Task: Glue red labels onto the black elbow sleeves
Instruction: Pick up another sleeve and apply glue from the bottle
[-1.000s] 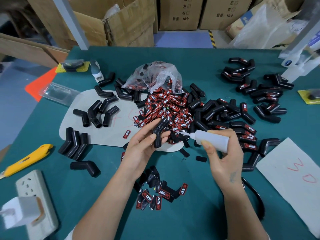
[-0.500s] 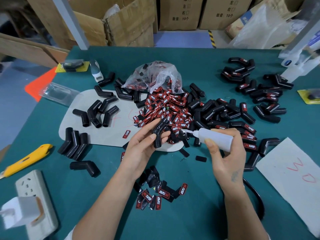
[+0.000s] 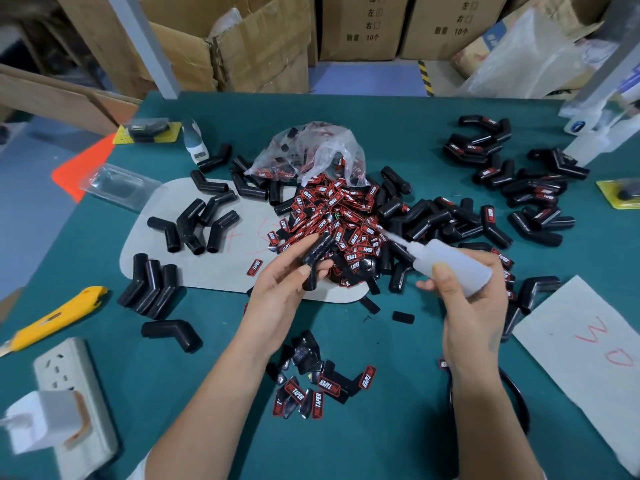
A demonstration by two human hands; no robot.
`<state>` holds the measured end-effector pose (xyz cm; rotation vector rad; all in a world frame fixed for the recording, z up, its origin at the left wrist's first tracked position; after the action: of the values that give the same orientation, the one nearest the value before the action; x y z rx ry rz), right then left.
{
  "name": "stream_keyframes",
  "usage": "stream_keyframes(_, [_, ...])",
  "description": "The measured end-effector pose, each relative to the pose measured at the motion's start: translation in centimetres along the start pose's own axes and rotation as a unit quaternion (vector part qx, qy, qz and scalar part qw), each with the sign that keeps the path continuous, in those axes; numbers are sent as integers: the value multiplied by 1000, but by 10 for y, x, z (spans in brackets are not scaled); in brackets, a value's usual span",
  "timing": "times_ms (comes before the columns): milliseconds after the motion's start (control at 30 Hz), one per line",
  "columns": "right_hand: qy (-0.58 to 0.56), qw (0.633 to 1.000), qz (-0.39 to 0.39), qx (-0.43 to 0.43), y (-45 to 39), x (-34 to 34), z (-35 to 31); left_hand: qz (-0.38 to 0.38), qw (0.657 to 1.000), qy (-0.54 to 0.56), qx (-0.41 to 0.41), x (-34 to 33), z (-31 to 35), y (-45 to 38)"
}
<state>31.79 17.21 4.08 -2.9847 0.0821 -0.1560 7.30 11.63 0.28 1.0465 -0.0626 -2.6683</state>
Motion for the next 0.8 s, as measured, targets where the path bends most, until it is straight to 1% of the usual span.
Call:
stream_keyframes(100, [25, 999, -39, -26, 0, -7, 7, -4, 1000, -19, -2, 0, 1, 0])
stream_keyframes(200, [141, 985, -100, -10, 0, -15, 17, -7, 999, -40, -4, 0, 1, 2])
stream_keyframes(267, [180, 973, -141, -28, 2, -19, 23, -12, 998, -54, -7, 1, 1, 3])
stream_keyframes(367, [260, 955, -143, -22, 0, -16, 24, -9, 996, -85, -12, 5, 1, 3])
stream_keyframes(500, [327, 933, -146, -28, -6, -1, 25, 14, 990, -134, -32, 3, 5, 2])
stream_keyframes(600, [364, 919, -149, -21, -8, 4, 25, 27, 984, -172, -47, 3, 6, 0])
stream_keyframes(700, [372, 911, -178, -1, -8, 6, 22, 35, 975, -215, -46, 9, 3, -2])
stream_keyframes(800, [428, 890, -156, 11, -11, 10, 21, 38, 968, -240, -57, 11, -1, -2])
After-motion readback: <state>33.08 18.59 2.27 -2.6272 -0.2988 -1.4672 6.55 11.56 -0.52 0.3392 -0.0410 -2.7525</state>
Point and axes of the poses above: each hand's wrist, its own y-axis away from the middle knuckle, its own x-axis out of the back of the hand, z = x × y, the point moved 3 cm from there along -y, towards the middle knuckle, and after that the axes turned 12 degrees about y, right-handed, at the moved point
